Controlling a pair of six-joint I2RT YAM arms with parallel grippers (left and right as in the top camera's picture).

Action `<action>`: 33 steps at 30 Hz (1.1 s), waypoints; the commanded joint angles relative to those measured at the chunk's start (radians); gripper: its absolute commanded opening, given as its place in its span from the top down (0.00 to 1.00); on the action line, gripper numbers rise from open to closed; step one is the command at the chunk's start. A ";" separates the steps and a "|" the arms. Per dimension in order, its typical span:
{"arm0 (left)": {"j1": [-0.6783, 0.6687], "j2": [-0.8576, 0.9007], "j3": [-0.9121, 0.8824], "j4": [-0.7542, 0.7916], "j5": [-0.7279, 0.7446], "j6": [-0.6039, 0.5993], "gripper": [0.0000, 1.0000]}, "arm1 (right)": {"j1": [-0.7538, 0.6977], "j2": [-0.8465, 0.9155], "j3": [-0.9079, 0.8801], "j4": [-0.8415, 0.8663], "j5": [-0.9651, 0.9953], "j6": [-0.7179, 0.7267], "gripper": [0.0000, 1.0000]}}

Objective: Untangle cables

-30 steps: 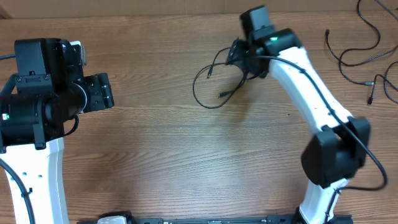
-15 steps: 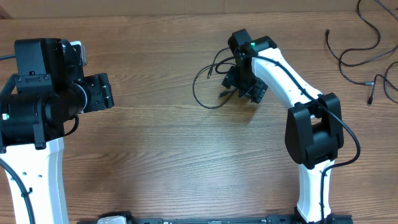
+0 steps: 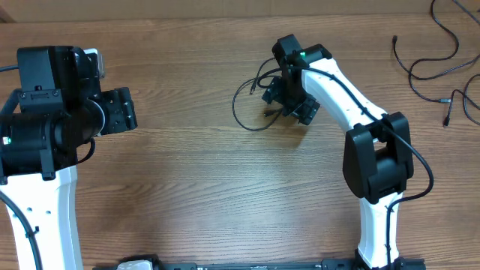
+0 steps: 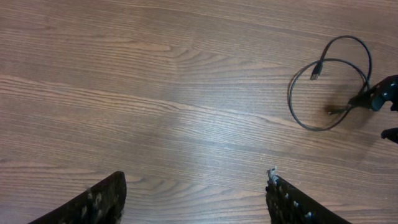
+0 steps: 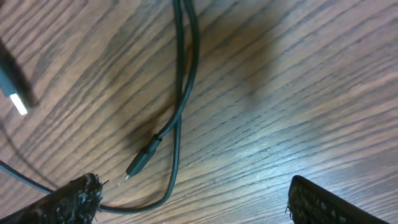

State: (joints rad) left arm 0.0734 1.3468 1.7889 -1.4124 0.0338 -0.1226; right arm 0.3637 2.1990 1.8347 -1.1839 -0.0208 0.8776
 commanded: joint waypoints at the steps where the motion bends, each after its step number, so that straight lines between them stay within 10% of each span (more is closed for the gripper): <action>1: -0.005 0.020 0.018 0.000 0.026 0.011 0.29 | -0.028 -0.012 0.019 0.009 -0.015 0.060 0.05; 21: -0.005 0.028 0.013 -0.003 0.044 0.015 0.33 | -0.067 0.170 0.019 0.142 -0.074 0.114 0.08; 23: -0.005 0.028 0.013 -0.003 0.044 0.015 0.33 | -0.067 0.183 0.019 0.132 -0.069 0.110 0.18; 27: -0.005 0.028 0.013 -0.005 0.044 0.015 0.33 | -0.067 0.202 0.018 0.123 -0.060 0.088 0.96; 33: -0.005 0.028 0.013 -0.014 0.043 0.015 0.33 | -0.064 0.207 0.018 0.107 -0.027 0.087 0.96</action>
State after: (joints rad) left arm 0.0734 1.3758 1.7889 -1.4212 0.0711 -0.1223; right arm 0.2955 2.3352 1.8606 -1.0676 -0.0807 0.9676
